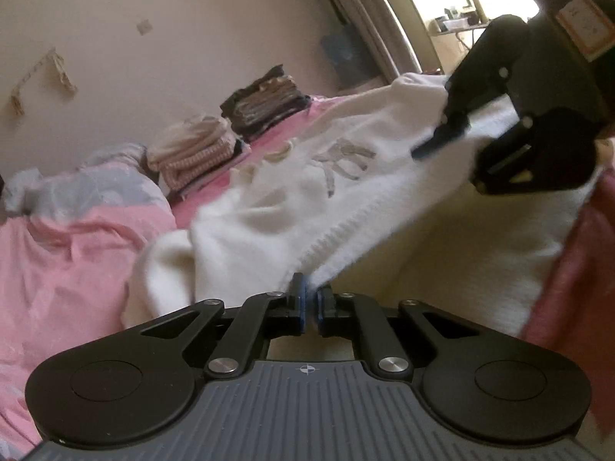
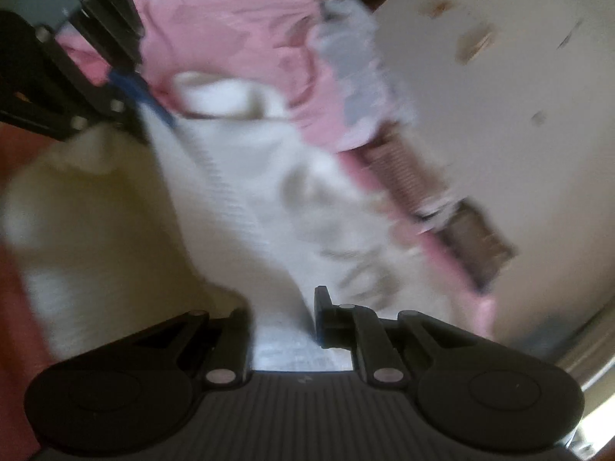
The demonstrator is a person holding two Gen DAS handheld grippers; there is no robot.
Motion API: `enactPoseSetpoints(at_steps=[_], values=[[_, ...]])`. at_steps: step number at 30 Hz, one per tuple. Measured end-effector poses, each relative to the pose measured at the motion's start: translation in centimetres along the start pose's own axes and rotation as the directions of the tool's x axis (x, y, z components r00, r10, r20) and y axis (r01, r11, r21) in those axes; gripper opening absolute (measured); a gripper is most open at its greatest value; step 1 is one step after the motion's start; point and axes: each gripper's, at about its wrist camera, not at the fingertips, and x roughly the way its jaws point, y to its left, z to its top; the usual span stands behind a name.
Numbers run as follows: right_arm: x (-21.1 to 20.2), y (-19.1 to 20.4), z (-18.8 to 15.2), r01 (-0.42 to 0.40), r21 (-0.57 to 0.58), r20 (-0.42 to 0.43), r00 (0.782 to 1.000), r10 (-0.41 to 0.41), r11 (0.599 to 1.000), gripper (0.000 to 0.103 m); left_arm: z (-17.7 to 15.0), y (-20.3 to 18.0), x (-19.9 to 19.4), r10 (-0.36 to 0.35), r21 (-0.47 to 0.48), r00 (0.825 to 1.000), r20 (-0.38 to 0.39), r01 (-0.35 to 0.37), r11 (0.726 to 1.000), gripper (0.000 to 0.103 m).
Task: Fold clothes
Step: 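Lift the hem with both grippers and fold it up over the sweater body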
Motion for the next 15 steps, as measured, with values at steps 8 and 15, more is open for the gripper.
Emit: enactPoseSetpoints(at_steps=[8,15], values=[[-0.1,0.4,-1.7,-0.089,-0.069,-0.066,0.994,0.084,0.994,0.023,-1.9,-1.5,-0.1,-0.100,0.039,0.992,-0.080,0.103,0.994,0.006],[-4.6,-2.0,-2.5,-0.267,0.007,-0.116,0.957,0.266,0.964,0.047,-2.5,-2.0,-0.9,-0.138,0.055,0.985,-0.099,0.144,0.988,0.006]])
